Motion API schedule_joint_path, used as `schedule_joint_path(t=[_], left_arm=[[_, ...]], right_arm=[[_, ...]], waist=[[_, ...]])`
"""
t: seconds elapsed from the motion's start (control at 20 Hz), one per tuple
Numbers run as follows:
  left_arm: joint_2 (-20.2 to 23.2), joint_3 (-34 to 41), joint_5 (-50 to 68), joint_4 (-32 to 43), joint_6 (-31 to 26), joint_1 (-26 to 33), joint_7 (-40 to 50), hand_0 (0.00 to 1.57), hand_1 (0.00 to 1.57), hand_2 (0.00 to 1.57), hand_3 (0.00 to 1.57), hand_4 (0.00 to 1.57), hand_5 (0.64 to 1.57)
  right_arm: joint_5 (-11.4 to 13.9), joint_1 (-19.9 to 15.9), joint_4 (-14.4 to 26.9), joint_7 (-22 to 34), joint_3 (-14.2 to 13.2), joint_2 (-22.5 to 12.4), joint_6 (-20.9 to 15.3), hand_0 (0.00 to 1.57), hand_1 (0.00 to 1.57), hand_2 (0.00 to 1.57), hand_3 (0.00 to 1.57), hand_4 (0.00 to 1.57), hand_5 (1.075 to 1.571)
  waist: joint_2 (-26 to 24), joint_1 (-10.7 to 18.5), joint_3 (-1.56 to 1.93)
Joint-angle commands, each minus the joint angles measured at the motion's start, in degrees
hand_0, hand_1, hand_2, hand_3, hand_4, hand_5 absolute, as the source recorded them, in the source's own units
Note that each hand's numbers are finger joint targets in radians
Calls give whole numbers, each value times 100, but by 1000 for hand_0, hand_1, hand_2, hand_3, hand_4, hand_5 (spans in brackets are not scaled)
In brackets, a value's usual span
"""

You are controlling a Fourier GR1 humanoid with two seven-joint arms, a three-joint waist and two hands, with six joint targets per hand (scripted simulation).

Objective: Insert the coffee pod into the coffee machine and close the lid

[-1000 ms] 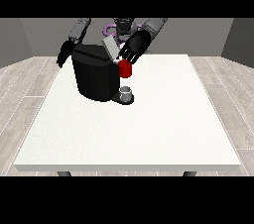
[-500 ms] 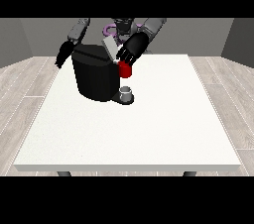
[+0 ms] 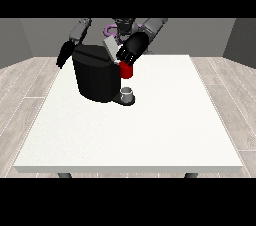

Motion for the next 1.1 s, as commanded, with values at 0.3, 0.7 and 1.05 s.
schedule_joint_path(t=[0.3, 0.7, 1.05], left_arm=[[165, -460, -547, -114, 319, 94, -431, 1173, 1173, 1194, 1066, 0, 1571], [18, -241, -437, 29, 398, -40, -322, 1110, 1110, 1129, 973, 0, 1571], [261, 35, -387, 176, 715, -280, -474, 1247, 1247, 1210, 954, 0, 1571]], right_arm=[[5, 83, 82, -247, -57, 70, -140, 0, 0, 0, 0, 0, 1571], [73, -45, 90, -102, -15, 17, -117, 0, 0, 0, 0, 41, 1571], [202, -194, -201, 166, 211, 127, -156, 0, 0, 0, 0, 71, 1571]], waist=[[227, 55, 1], [175, 57, 1], [397, -269, -2]])
